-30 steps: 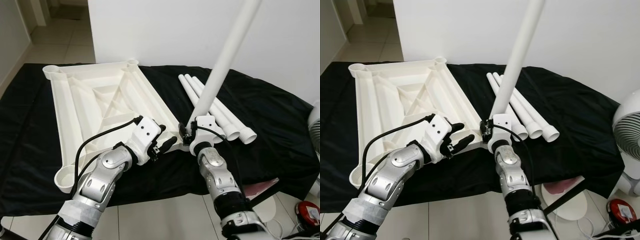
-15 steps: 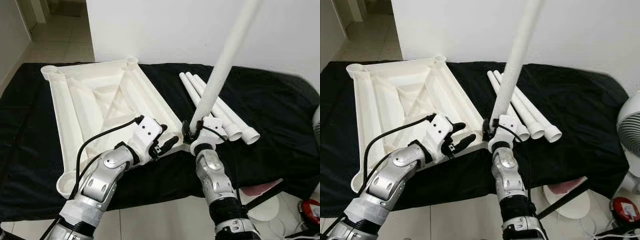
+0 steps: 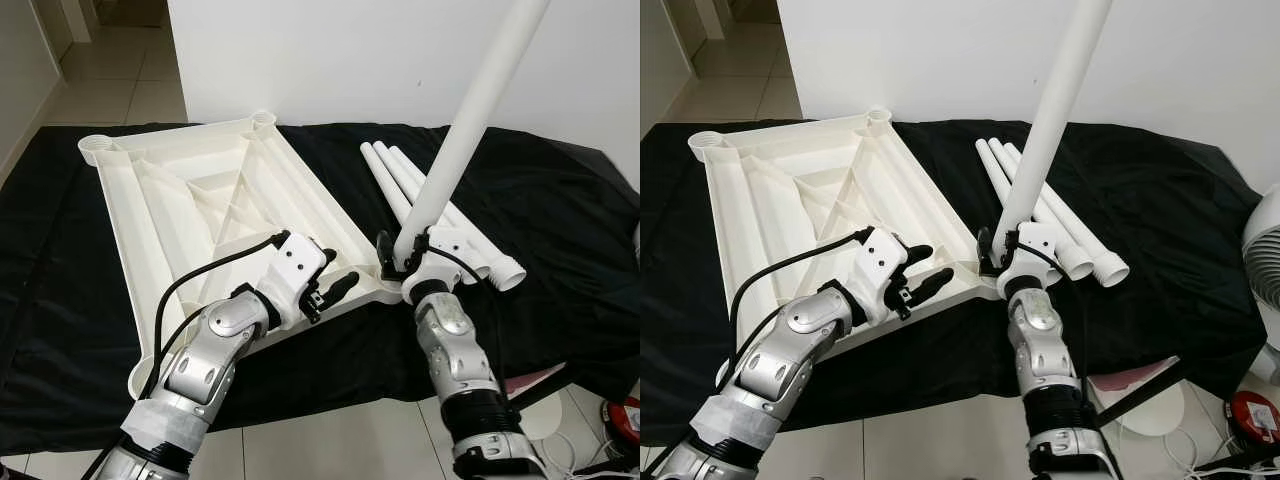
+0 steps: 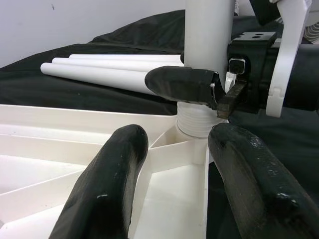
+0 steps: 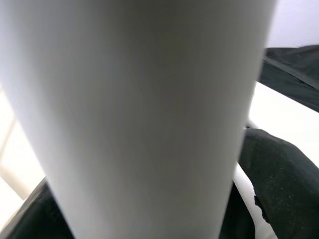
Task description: Building children table
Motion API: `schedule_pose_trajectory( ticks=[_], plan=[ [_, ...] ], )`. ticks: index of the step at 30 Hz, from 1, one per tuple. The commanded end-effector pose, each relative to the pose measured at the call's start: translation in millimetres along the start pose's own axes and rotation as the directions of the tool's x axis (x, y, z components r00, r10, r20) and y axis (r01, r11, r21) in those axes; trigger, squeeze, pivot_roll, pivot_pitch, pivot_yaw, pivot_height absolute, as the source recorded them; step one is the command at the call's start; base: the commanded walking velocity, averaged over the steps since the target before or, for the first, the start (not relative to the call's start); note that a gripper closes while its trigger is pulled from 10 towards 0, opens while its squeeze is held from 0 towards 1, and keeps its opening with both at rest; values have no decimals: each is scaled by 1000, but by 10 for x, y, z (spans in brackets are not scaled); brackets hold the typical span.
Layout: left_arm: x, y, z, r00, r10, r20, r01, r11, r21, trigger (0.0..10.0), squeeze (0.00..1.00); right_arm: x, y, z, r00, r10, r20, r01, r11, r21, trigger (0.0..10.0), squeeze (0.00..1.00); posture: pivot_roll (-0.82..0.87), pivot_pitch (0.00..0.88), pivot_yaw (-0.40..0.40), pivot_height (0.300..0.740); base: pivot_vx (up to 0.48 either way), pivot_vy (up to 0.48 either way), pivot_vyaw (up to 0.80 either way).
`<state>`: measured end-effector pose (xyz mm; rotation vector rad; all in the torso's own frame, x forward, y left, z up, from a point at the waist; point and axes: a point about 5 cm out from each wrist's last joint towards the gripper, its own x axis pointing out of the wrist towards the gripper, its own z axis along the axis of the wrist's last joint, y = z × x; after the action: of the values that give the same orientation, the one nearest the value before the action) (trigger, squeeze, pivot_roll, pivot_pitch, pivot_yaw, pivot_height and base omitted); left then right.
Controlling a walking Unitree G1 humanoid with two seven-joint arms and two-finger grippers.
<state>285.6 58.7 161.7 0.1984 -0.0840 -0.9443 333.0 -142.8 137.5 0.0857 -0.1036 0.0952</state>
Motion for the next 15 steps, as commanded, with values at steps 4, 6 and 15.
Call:
schedule_pose_trajectory(
  ticks=[4, 6, 15],
  plan=[
    [3, -1, -11, 1000, 16, -8, -16, 1000, -1, 10000, 0, 15, -14, 22, 995, 96, -8, -96, 995, -32, 10000, 0, 64, 25, -68, 740, 0, 0, 0],
    [3, 0, -9, 1000, 17, -8, -17, 1000, -2, 10000, 0, 13, -14, 26, 991, 131, -9, -131, 991, -40, 10000, 0, 62, 29, -66, 740, 0, 0, 0],
    [5, -3, 3, 1000, 8, -8, -8, 1000, 0, 10000, 0, -33, -90, -20, 910, 409, -70, -415, 898, -146, 10000, 0, 62, 27, -57, 740, 0, 0, 0]
  ],
)
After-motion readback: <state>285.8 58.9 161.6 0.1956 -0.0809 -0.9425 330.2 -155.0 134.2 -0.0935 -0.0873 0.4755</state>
